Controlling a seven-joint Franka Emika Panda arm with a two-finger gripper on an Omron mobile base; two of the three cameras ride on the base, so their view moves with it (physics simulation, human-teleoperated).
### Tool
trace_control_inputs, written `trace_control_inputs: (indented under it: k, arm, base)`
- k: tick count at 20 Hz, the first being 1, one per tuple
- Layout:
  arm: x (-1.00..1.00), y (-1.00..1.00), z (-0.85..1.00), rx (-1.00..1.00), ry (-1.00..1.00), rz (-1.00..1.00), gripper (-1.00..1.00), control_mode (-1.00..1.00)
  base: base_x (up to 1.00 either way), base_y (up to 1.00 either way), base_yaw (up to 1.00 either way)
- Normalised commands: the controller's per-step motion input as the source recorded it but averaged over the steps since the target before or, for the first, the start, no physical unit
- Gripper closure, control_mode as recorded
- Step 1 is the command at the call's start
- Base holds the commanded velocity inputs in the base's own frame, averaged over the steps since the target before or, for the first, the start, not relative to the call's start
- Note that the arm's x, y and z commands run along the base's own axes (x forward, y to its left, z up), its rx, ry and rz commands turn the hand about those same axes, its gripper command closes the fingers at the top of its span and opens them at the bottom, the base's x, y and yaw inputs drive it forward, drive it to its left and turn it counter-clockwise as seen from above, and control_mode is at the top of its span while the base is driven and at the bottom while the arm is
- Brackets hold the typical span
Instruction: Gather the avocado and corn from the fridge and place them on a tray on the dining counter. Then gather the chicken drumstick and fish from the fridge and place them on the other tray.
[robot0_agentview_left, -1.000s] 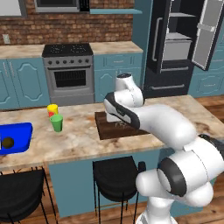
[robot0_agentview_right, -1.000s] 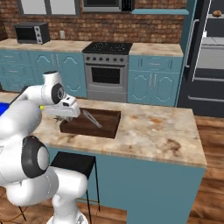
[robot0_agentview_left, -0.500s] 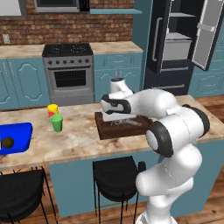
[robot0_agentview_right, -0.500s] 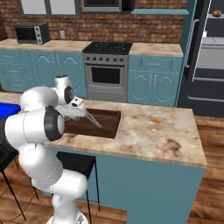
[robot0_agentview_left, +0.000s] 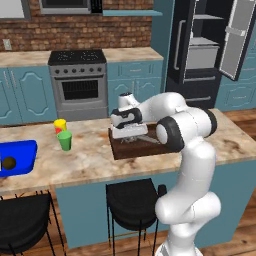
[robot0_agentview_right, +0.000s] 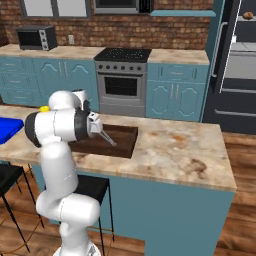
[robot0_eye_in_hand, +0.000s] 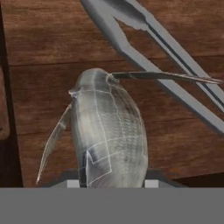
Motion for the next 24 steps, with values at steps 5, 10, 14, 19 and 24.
trace_control_inputs:
  k: [5,10,14,19,24]
  arm:
    - [0.29,0.01,-0.53,0.00,0.04,0.00,1.00,-1.00]
    - [0.00,0.01,-0.53,0.01,-0.02,0.00,-1.00,-1.00]
    - [-0.07,-0.03,-0.30,0.05,-0.15,0.00,-1.00,-1.00]
    - [-0.15,-0.16,-0.12,0.07,-0.08,-0.01,-1.00,-1.00]
    - [-0.25,-0.27,0.06,0.05,-0.08,0.00,-1.00,-1.00]
  base:
    - [0.00,0.00,0.00]
    - [0.00,0.00,0.00]
    - [0.00,0.00,0.00]
    - [0.00,0.00,0.00]
    - [0.00,0.00,0.00]
